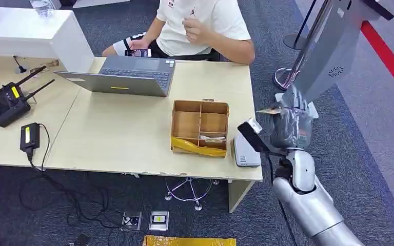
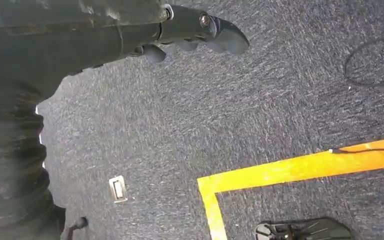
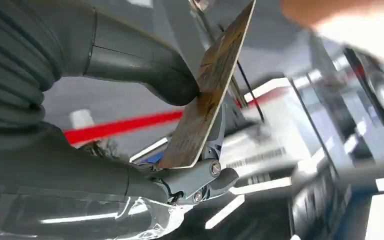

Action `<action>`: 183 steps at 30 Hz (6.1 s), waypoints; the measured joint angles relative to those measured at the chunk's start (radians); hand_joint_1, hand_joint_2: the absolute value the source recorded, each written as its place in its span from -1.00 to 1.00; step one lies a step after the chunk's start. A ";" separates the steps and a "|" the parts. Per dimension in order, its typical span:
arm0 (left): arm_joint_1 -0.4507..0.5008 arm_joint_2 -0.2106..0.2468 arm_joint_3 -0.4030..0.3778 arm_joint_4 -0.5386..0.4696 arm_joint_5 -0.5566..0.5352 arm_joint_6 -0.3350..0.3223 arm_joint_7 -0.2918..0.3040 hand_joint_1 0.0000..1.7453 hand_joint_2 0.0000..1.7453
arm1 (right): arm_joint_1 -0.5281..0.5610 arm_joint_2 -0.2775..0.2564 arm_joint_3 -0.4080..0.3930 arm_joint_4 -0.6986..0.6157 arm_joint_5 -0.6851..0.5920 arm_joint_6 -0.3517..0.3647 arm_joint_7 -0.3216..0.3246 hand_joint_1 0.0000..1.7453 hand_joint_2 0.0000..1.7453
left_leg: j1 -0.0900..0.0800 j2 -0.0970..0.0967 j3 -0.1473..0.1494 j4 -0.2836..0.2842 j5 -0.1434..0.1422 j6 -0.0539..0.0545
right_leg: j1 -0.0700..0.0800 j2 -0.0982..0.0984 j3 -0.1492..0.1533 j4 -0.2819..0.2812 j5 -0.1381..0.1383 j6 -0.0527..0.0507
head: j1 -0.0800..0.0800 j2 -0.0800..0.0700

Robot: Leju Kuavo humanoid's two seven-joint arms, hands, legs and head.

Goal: Pass the card to the sensor for recognition and then transmit it.

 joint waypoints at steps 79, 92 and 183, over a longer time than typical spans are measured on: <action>-0.002 -0.022 -0.048 0.003 0.087 0.019 0.025 -1.00 1.00 | 0.350 0.107 0.076 -0.436 -0.071 0.267 -0.133 -1.00 1.00 | 0.001 0.005 0.000 -0.001 -0.002 -0.002 | 0.001 0.005 0.000 -0.001 0.001 0.000 | 0.000 0.000; -0.002 -0.026 -0.049 0.003 0.076 0.021 0.021 -1.00 1.00 | 0.332 0.106 0.136 -0.351 0.077 0.126 -0.133 -1.00 1.00 | 0.001 0.005 0.000 -0.001 -0.002 -0.002 | 0.001 0.005 -0.001 -0.001 0.001 0.000 | 0.000 0.000; -0.006 -0.027 -0.052 0.003 0.011 0.012 -0.008 -1.00 1.00 | -0.090 0.286 0.284 0.275 0.173 0.444 -0.022 -0.12 1.00 | 0.001 0.005 0.000 0.000 -0.002 -0.002 | 0.001 0.006 -0.001 -0.001 0.001 0.000 | 0.000 0.000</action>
